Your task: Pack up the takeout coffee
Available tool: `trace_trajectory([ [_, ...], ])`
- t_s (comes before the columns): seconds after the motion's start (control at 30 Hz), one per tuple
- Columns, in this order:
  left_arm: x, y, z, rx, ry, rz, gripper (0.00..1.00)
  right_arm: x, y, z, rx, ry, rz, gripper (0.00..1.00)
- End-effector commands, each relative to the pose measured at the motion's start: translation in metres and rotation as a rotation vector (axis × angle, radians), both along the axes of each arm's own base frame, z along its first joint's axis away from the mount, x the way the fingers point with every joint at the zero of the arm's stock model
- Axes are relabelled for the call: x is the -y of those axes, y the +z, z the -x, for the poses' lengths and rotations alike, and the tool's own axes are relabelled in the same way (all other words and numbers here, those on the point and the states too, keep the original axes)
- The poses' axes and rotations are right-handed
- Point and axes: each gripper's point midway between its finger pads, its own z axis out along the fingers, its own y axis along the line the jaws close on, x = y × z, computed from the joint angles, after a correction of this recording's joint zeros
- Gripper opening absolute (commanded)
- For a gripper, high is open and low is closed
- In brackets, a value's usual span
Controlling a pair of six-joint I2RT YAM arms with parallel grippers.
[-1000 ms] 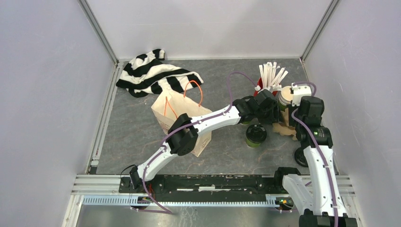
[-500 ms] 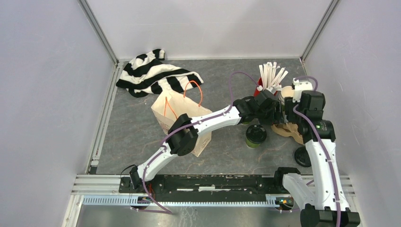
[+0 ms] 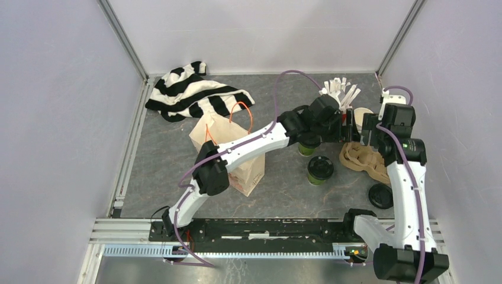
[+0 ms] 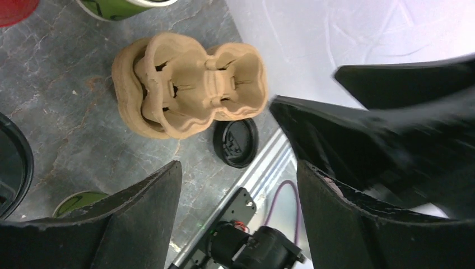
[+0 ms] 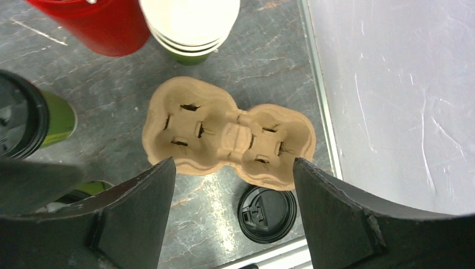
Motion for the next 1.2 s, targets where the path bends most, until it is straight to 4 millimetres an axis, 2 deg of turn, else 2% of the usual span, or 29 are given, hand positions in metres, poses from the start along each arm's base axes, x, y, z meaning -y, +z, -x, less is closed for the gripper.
trace_trajectory([
  [0.0, -0.015, 0.087, 0.015, 0.076, -0.086, 0.144, 0.81, 0.005, -0.015, 0.001, -0.065, -0.027, -0.043, 0.84],
  [0.07, -0.022, 0.114, 0.026, 0.062, -0.141, 0.186, 0.81, -0.007, -0.030, -0.003, -0.071, 0.025, -0.110, 0.82],
  [0.13, -0.036, 0.140, 0.034, 0.052, -0.172, 0.217, 0.81, -0.026, -0.045, -0.007, -0.074, 0.105, -0.195, 0.75],
  [0.23, -0.068, 0.176, 0.044, 0.058, -0.220, 0.258, 0.81, -0.049, -0.070, -0.006, -0.105, 0.197, -0.293, 0.69],
  [0.3, -0.098, 0.204, 0.048, 0.081, -0.243, 0.290, 0.81, -0.060, -0.087, -0.004, -0.122, 0.239, -0.346, 0.67],
  [0.37, -0.125, 0.220, 0.052, 0.105, -0.264, 0.296, 0.81, -0.065, -0.096, -0.004, -0.121, 0.252, -0.370, 0.65],
  [0.47, -0.161, 0.235, 0.059, 0.159, -0.290, 0.290, 0.82, -0.065, -0.095, -0.012, -0.054, 0.232, -0.378, 0.69],
  [0.57, -0.182, 0.250, 0.067, 0.191, -0.311, 0.311, 0.83, -0.063, -0.096, -0.018, -0.028, 0.215, -0.379, 0.67],
  [0.7, -0.198, 0.263, 0.077, 0.259, -0.335, 0.320, 0.82, -0.049, -0.094, -0.026, -0.014, 0.182, -0.305, 0.62],
  [0.83, -0.223, 0.266, 0.055, 0.366, -0.225, 0.239, 0.83, -0.040, -0.089, -0.031, -0.047, 0.182, -0.219, 0.58],
  [0.93, -0.239, 0.263, 0.040, 0.403, -0.151, 0.182, 0.84, -0.046, -0.091, -0.032, -0.057, 0.211, -0.193, 0.58],
  [1.03, -0.245, 0.258, 0.035, 0.417, -0.122, 0.146, 0.84, -0.052, -0.101, -0.030, -0.096, 0.253, -0.153, 0.55],
  [1.17, -0.248, 0.250, 0.030, 0.413, -0.108, 0.121, 0.84, -0.046, -0.112, -0.025, -0.133, 0.245, -0.102, 0.39],
])
